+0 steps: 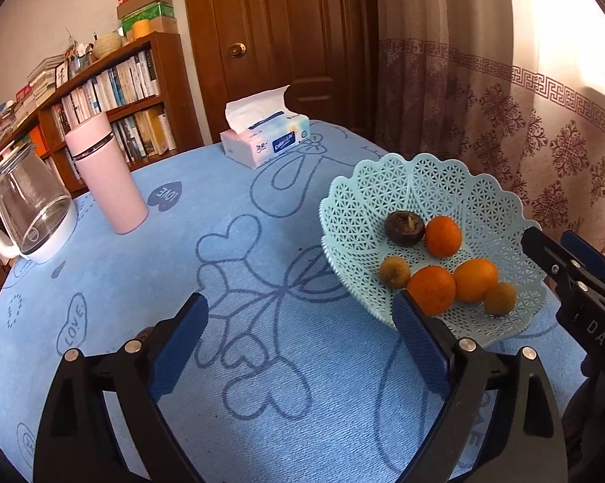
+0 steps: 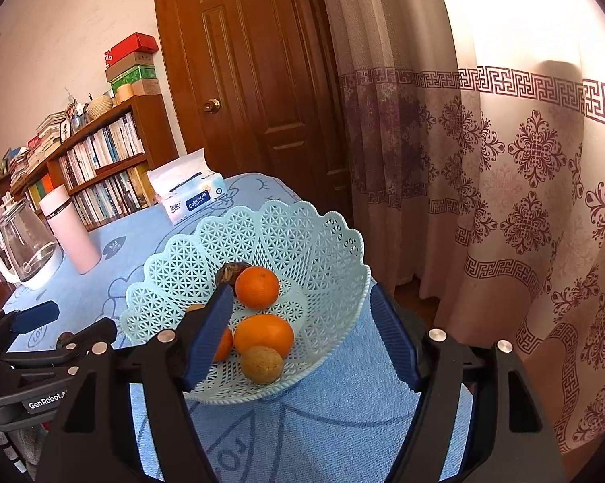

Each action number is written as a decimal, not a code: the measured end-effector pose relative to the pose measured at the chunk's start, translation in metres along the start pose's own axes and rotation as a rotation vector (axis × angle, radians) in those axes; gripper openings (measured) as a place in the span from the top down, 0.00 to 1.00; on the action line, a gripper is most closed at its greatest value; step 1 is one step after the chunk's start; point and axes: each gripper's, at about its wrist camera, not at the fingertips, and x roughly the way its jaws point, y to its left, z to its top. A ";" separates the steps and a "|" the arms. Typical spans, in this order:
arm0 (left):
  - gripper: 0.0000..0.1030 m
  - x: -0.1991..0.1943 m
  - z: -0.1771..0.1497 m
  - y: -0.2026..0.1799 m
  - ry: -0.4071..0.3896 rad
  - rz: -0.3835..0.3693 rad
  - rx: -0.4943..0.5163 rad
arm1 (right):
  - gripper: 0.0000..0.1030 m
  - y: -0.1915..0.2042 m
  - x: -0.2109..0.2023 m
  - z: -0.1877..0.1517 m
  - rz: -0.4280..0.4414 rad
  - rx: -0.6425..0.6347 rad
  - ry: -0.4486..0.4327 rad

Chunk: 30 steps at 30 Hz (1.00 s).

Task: Organize fruits
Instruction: 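Move both open grippers back from the basket toward the table fruits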

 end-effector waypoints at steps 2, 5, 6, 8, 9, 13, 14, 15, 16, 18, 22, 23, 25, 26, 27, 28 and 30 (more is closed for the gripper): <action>0.11 -0.001 -0.002 0.002 0.003 0.008 -0.003 | 0.30 0.000 0.000 0.000 -0.001 -0.001 -0.001; 0.11 -0.002 -0.004 0.006 0.009 0.016 -0.011 | 0.30 0.001 -0.001 0.000 -0.003 -0.004 -0.003; 0.11 -0.003 -0.005 0.008 0.009 0.020 -0.014 | 0.30 0.001 -0.001 -0.001 -0.004 -0.006 -0.004; 0.11 -0.004 -0.006 0.011 0.009 0.030 -0.017 | 0.30 0.003 -0.001 -0.001 -0.006 -0.014 -0.009; 0.11 -0.005 -0.007 0.012 0.009 0.036 -0.019 | 0.30 0.004 -0.002 -0.001 -0.006 -0.018 -0.010; 0.11 -0.008 -0.012 0.018 0.013 0.049 -0.033 | 0.30 0.004 0.000 -0.001 -0.005 -0.023 -0.006; 0.11 -0.008 -0.013 0.019 0.015 0.049 -0.035 | 0.30 0.004 0.000 -0.001 -0.006 -0.022 -0.006; 0.11 -0.009 -0.014 0.020 0.016 0.050 -0.037 | 0.30 0.004 -0.001 -0.001 -0.006 -0.022 -0.007; 0.11 -0.011 -0.015 0.021 0.015 0.053 -0.039 | 0.30 0.004 -0.001 -0.001 -0.006 -0.021 -0.008; 0.11 -0.015 -0.016 0.025 0.011 0.057 -0.043 | 0.30 0.005 -0.001 -0.001 -0.004 -0.023 -0.010; 0.11 -0.025 -0.019 0.035 -0.004 0.069 -0.064 | 0.30 0.002 0.000 -0.001 0.008 -0.008 -0.005; 0.11 -0.029 -0.020 0.039 -0.010 0.073 -0.074 | 0.30 0.001 0.000 -0.001 0.009 -0.003 -0.005; 0.11 -0.035 -0.023 0.047 -0.020 0.080 -0.090 | 0.30 0.000 -0.001 -0.001 0.009 0.004 -0.008; 0.11 -0.038 -0.024 0.051 -0.022 0.086 -0.098 | 0.30 0.001 -0.002 -0.001 0.009 0.003 -0.011; 0.11 -0.042 -0.026 0.057 -0.025 0.092 -0.109 | 0.30 0.001 -0.002 -0.002 0.010 0.001 -0.014; 0.11 -0.044 -0.027 0.061 -0.028 0.097 -0.117 | 0.30 0.002 -0.003 -0.002 0.010 -0.002 -0.018; 0.11 -0.050 -0.029 0.071 -0.033 0.111 -0.135 | 0.30 0.003 -0.005 -0.002 0.010 -0.007 -0.029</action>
